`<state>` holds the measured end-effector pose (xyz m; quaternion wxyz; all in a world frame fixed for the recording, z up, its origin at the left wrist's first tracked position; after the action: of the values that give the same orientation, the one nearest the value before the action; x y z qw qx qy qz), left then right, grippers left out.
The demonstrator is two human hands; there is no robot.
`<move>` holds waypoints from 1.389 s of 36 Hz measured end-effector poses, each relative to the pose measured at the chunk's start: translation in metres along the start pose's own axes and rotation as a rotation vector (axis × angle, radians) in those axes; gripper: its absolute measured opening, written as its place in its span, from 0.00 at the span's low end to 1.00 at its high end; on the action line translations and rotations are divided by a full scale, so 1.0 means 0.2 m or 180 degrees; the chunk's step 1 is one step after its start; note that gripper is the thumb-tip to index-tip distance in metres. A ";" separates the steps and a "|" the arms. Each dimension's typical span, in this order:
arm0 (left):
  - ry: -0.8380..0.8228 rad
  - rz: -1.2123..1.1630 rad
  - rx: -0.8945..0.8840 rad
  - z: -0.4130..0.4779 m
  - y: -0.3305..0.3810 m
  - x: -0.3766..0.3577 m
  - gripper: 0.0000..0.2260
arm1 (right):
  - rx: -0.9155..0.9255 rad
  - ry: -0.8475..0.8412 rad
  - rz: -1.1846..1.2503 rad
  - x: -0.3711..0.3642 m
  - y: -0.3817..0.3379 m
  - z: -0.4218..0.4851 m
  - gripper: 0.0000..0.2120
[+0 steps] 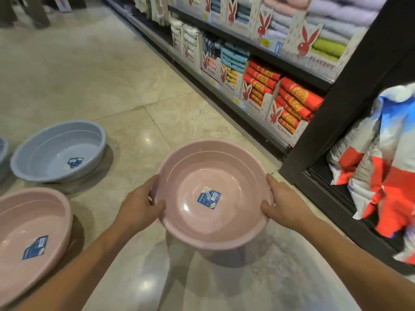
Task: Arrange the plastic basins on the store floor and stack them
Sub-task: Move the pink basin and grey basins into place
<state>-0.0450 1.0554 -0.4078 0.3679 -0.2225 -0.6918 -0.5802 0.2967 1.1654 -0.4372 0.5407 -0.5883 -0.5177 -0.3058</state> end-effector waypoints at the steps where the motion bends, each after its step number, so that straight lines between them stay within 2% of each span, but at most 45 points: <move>1: 0.0050 -0.0027 0.0006 -0.03 0.01 0.05 0.30 | 0.0025 0.0038 -0.0009 0.04 -0.04 -0.03 0.35; 7: 0.0257 -0.0115 0.0093 -0.22 0.04 0.39 0.33 | 0.0322 0.0181 0.0156 0.29 -0.32 -0.22 0.31; 12: 0.0508 -0.0266 0.0172 -0.44 0.02 0.71 0.35 | 0.0628 0.0274 0.0082 0.46 -0.60 -0.39 0.31; 19: 0.0890 -0.0214 0.0485 -0.80 -0.03 1.21 0.34 | 0.1096 0.0351 0.0089 0.64 -1.10 -0.61 0.40; 20: 0.0957 -0.0214 0.0515 -0.86 -0.05 1.29 0.34 | 0.1156 0.0352 0.0106 0.65 -1.19 -0.66 0.39; 23: 0.1219 -0.0166 0.0592 -1.06 -0.13 1.51 0.32 | 0.1370 0.0380 0.0016 0.68 -1.47 -0.77 0.30; 25: 0.1358 -0.0126 0.0668 -1.18 -0.19 1.64 0.32 | 0.1500 0.0401 -0.0027 0.67 -1.64 -0.82 0.28; 32: 0.1840 -0.0011 0.1127 -1.42 -0.51 1.86 0.31 | 0.2231 0.0194 -0.0024 0.43 -2.16 -0.79 0.18; 38: 0.1884 0.0083 0.1528 -1.45 -0.77 1.83 0.30 | 0.2722 -0.0070 0.0105 0.11 -2.45 -0.59 0.19; 41: 0.1931 0.0183 0.1836 -1.42 -0.92 1.80 0.35 | 0.2891 -0.0225 0.0102 -0.06 -2.59 -0.43 0.14; 43: 0.1986 0.0195 0.1989 -1.38 -1.01 1.77 0.33 | 0.2969 -0.0342 0.0019 -0.17 -2.68 -0.32 0.12; 50: 0.1914 0.0283 0.2392 -1.23 -1.26 1.72 0.33 | 0.3218 -0.0569 -0.0103 -0.41 -2.93 -0.07 0.24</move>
<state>-0.3855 0.7187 -0.2903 0.6309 0.0740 -0.7064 -0.3124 -0.2744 1.0590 -0.3214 0.7064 -0.2691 -0.6541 0.0260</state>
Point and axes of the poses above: each hand's wrist, its own z-axis towards the middle knuckle, its own x-axis out of the back of the hand, y = z × x, the point moved 4 cm from there along z, towards the middle knuckle, and after that the axes turned 5 degrees about -x, right-handed, at the moved point
